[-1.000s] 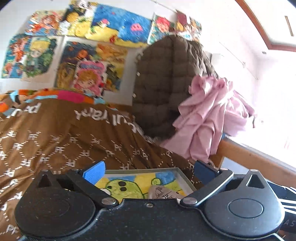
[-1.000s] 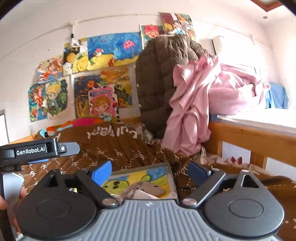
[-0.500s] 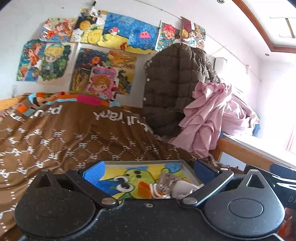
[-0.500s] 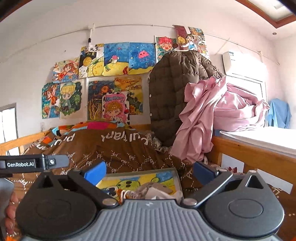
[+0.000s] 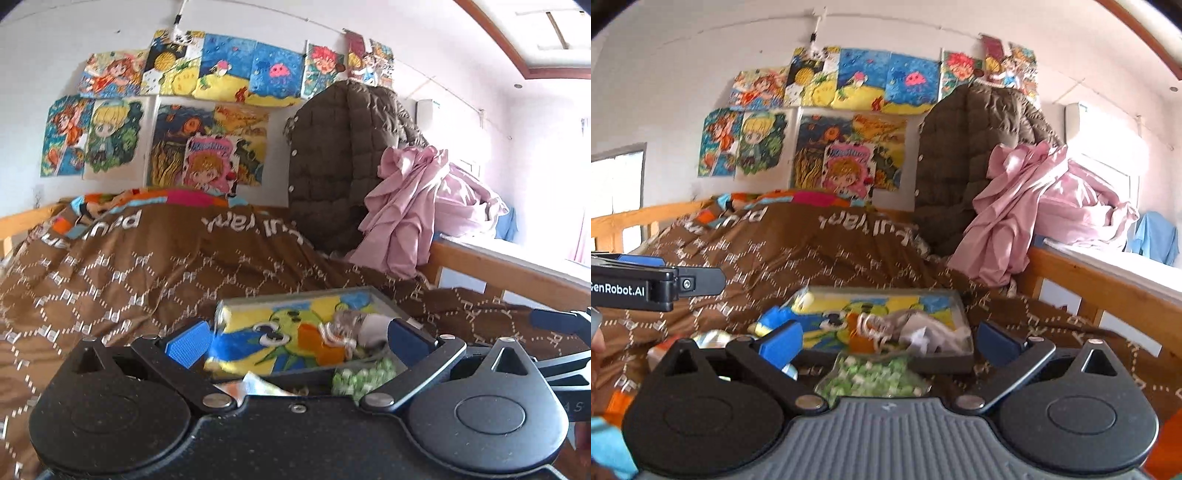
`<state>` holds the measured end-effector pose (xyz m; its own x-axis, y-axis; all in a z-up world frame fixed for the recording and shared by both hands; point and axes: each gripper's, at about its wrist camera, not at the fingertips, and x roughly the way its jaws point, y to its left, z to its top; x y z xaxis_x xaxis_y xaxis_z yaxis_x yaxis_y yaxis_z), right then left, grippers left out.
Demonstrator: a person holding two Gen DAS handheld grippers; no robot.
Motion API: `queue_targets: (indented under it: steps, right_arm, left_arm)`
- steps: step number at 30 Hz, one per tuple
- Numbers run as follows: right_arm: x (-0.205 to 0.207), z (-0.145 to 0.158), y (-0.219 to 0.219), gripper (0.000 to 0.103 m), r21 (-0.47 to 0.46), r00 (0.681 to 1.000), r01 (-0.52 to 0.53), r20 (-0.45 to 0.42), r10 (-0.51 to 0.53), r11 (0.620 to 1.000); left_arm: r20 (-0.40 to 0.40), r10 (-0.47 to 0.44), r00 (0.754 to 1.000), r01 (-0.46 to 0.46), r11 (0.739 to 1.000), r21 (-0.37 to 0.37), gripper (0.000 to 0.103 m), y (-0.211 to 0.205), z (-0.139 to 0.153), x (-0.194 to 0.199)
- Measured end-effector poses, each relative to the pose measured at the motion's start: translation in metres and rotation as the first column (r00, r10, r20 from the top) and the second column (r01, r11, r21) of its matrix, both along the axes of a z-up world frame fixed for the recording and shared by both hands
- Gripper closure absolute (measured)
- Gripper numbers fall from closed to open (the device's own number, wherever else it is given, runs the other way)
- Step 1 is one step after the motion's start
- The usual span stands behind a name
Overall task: Organize soft objects
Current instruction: 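Raise both open tools away from the tray, then move both open tools down to the pile beside the green bead jar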
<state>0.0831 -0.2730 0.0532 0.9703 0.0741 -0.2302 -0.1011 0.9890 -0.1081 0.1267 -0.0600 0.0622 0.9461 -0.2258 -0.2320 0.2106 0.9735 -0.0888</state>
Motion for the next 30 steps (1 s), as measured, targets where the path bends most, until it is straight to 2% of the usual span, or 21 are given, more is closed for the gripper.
queue_targets:
  steps: [3, 9, 14, 18, 25, 30]
  right_arm:
    - [-0.007, -0.009, 0.004, 0.000, -0.025, 0.999, -0.015, -0.043, 0.014, 1.000]
    - [-0.022, -0.024, 0.016, 0.000, -0.079, 0.993, -0.017, -0.119, 0.008, 0.997]
    - [-0.025, -0.042, 0.018, 0.000, -0.065, 0.973, -0.035, -0.231, 0.019, 0.997]
    - [-0.018, -0.053, 0.024, 0.000, -0.099, 0.964, -0.049, -0.266, 0.021, 0.994]
    - [-0.005, -0.073, 0.036, 0.000, -0.167, 0.940, -0.079, -0.340, 0.018, 0.983]
    - [0.004, -0.085, 0.040, 0.000, -0.187, 0.923, -0.091, -0.384, 0.012, 0.978]
  left_arm:
    - [-0.059, 0.002, 0.998, 0.000, 1.000, 0.024, 0.001, 0.003, -0.016, -0.007]
    - [-0.114, -0.036, 0.993, 0.044, 0.997, 0.070, 0.001, 0.006, -0.047, -0.026]
    - [-0.180, -0.063, 0.982, 0.072, 0.996, 0.044, 0.001, 0.015, -0.065, -0.029]
    - [-0.231, -0.098, 0.968, 0.108, 0.994, 0.031, 0.001, 0.020, -0.078, -0.025]
    - [-0.292, -0.149, 0.945, 0.175, 0.983, 0.063, 0.001, 0.023, -0.101, -0.011]
    - [-0.349, -0.155, 0.924, 0.176, 0.984, 0.027, 0.001, 0.027, -0.115, 0.003]
